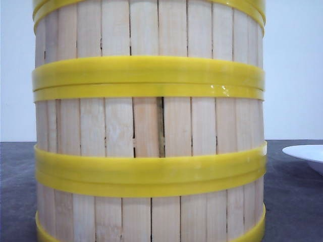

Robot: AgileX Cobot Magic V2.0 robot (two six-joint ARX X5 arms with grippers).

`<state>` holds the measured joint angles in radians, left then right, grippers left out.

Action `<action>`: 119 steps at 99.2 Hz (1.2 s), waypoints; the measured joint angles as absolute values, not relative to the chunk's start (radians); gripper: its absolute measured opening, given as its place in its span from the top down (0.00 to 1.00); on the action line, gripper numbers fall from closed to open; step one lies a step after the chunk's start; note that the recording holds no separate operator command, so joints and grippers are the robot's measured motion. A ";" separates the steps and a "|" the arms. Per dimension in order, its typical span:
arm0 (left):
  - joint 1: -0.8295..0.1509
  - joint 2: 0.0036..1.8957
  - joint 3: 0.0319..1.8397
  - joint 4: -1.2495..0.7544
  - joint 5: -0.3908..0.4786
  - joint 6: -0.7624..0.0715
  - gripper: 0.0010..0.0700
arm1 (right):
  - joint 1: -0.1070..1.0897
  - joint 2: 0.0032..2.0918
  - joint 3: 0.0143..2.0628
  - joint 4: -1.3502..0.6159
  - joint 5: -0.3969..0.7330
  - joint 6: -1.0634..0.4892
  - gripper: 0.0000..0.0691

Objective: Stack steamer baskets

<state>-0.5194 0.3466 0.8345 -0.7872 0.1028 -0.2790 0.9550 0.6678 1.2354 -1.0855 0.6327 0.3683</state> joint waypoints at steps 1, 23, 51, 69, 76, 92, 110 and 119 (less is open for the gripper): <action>-0.519 0.347 0.834 -0.787 0.102 -0.277 0.98 | 0.955 0.668 1.235 -1.085 0.633 0.368 0.99; -0.485 0.346 0.830 -0.776 0.056 -0.097 0.98 | 0.955 0.668 1.235 -1.085 0.633 0.368 0.99; -0.220 0.302 0.611 -0.596 0.025 0.042 0.98 | 0.955 0.668 1.235 -1.085 0.633 0.368 0.99; -0.071 0.205 0.420 -0.408 0.024 0.036 0.98 | 0.955 0.668 1.235 -1.085 0.633 0.368 0.99; -0.039 0.167 0.344 -0.362 0.024 0.036 0.98 | 0.955 0.668 1.235 -1.085 0.633 0.368 0.99; -0.003 0.092 0.193 -0.304 0.024 0.034 0.98 | 0.955 0.668 1.235 -1.085 0.633 0.368 0.99; -0.002 0.032 0.078 -0.282 0.025 0.003 0.98 | 0.955 0.668 1.235 -1.084 0.633 0.368 0.99; -0.002 0.012 0.062 -0.260 0.025 -0.008 0.98 | 0.955 0.668 1.235 -1.084 0.633 0.368 0.99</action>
